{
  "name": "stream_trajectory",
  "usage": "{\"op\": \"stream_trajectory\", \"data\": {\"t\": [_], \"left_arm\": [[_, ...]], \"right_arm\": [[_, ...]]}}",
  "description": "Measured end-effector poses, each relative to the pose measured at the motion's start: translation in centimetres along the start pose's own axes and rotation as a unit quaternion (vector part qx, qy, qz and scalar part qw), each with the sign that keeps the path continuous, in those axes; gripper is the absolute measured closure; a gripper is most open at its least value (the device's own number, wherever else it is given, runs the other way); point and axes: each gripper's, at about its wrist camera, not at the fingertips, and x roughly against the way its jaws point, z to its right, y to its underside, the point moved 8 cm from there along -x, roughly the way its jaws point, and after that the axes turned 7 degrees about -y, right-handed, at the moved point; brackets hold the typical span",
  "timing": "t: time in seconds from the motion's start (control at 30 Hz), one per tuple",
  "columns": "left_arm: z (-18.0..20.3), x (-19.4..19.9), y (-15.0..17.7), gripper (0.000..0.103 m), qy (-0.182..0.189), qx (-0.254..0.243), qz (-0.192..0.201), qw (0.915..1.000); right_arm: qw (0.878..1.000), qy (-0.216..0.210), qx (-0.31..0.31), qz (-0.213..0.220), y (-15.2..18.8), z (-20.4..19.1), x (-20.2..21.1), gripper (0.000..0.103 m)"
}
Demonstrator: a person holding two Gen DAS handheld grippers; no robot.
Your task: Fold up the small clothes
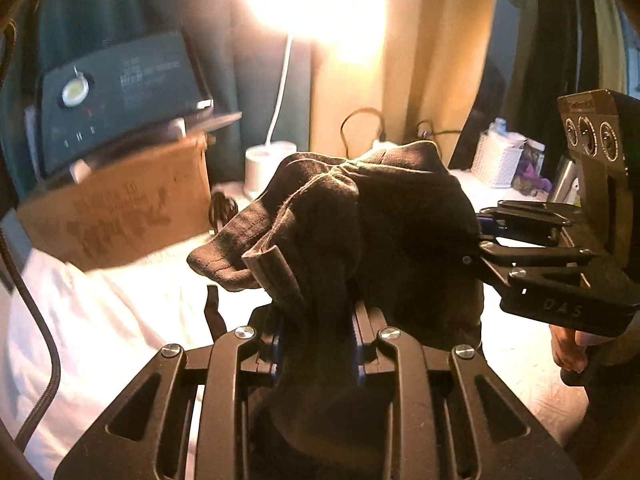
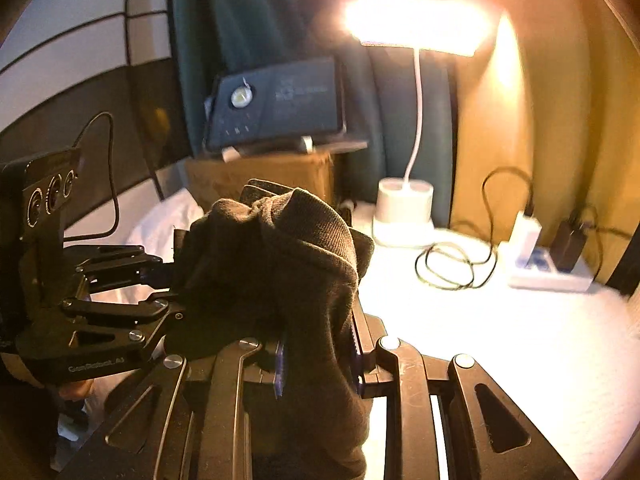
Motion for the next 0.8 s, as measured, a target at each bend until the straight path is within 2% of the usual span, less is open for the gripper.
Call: {"op": "stream_trajectory", "data": {"t": [0.33,0.53,0.6,0.63,0.7,0.8], "left_arm": [[-1.5,-5.3,0.7,0.078,0.002,0.015,-0.052,0.9985],[-3.0,-8.6,2.1,0.077,-0.016,0.039,-0.094,0.9947],[-3.4,-9.3,2.4,0.075,-0.017,0.049,-0.106,0.9931],[-3.6,-9.5,2.5,0.074,-0.017,0.053,-0.109,0.9925],[-3.9,-9.7,2.4,0.073,-0.017,0.059,-0.111,0.9920],[-4.1,-9.9,2.3,0.072,-0.019,0.059,-0.114,0.9915]], "right_arm": [[0.998,-0.012,-0.042,-0.048,1.7,3.3,-5.7,0.079],[0.993,-0.004,-0.081,-0.091,3.4,6.0,-9.5,0.076],[0.991,0.004,-0.096,-0.097,4.0,7.1,-9.9,0.066],[0.990,0.002,-0.108,-0.093,4.2,7.8,-9.8,0.055],[0.989,0.017,-0.119,-0.089,4.4,9.1,-9.5,0.039],[0.987,0.013,-0.132,-0.088,4.6,10.1,-9.3,0.037]]}}
